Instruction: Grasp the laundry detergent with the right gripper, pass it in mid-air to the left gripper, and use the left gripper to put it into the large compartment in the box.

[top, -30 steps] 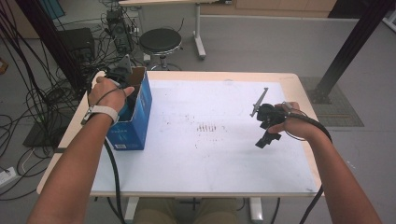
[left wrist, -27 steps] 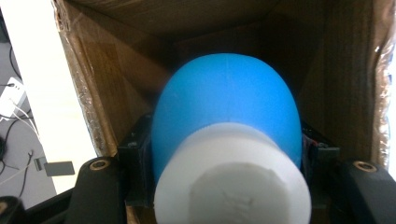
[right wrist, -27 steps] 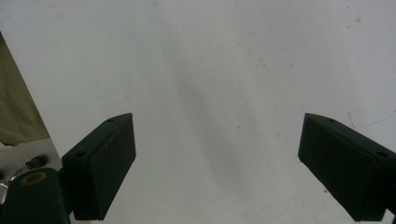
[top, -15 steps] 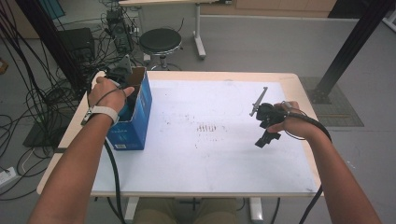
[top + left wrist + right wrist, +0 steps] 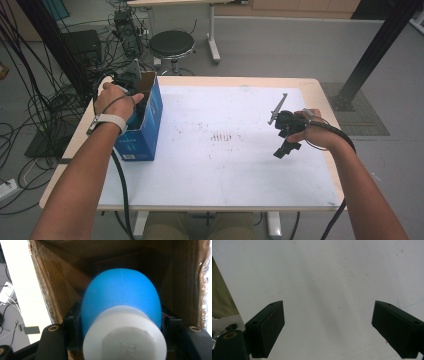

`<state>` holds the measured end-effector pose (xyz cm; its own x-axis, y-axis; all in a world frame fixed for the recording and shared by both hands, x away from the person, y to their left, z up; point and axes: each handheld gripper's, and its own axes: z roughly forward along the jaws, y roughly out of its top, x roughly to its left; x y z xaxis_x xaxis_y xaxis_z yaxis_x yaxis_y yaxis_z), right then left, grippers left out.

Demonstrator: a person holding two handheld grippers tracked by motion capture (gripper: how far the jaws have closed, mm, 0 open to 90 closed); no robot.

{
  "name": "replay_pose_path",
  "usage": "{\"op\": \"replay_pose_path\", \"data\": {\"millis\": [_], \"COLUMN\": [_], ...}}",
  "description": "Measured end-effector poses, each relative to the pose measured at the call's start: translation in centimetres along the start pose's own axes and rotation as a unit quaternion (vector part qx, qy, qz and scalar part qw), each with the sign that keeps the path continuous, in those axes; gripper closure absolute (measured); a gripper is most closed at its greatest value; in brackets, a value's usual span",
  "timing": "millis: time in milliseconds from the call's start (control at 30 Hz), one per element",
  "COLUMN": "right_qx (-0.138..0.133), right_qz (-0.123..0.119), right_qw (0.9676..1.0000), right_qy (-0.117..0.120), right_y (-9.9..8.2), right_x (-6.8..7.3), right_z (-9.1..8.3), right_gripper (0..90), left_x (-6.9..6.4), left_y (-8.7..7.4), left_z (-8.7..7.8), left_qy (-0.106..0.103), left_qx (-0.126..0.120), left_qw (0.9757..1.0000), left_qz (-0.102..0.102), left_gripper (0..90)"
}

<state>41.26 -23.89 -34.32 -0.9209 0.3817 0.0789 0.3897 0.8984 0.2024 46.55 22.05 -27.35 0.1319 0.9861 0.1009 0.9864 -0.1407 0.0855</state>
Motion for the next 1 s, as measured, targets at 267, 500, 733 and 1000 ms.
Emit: {"op": "replay_pose_path", "data": {"millis": [267, 500, 733, 1000], "right_qx": [0.0, 0.0, 0.001, 0.0], "right_qz": [0.002, 0.002, 0.0, 0.001], "right_qw": [1.0, 1.0, 1.0, 1.0], "right_qy": [0.0, 0.002, 0.001, 0.001], "right_y": [-0.07, -0.07, 0.02, -0.02], "right_x": [0.04, 0.1, 0.11, 0.09], "right_z": [0.01, 0.07, 0.07, 0.11], "right_gripper": [11.4, 11.4, 11.4, 11.2], "left_x": [-0.06, -0.04, 0.04, 0.02], "left_y": [-0.05, -0.1, -0.1, -0.09], "left_z": [0.0, 0.01, 0.02, 0.0], "left_qy": [0.001, 0.0, -0.001, -0.002], "left_qx": [-0.002, -0.005, -0.006, -0.006], "left_qw": [1.0, 1.0, 1.0, 1.0], "left_qz": [0.0, 0.0, -0.001, -0.002], "left_gripper": [37.1, 37.0, 37.1, 37.1]}}
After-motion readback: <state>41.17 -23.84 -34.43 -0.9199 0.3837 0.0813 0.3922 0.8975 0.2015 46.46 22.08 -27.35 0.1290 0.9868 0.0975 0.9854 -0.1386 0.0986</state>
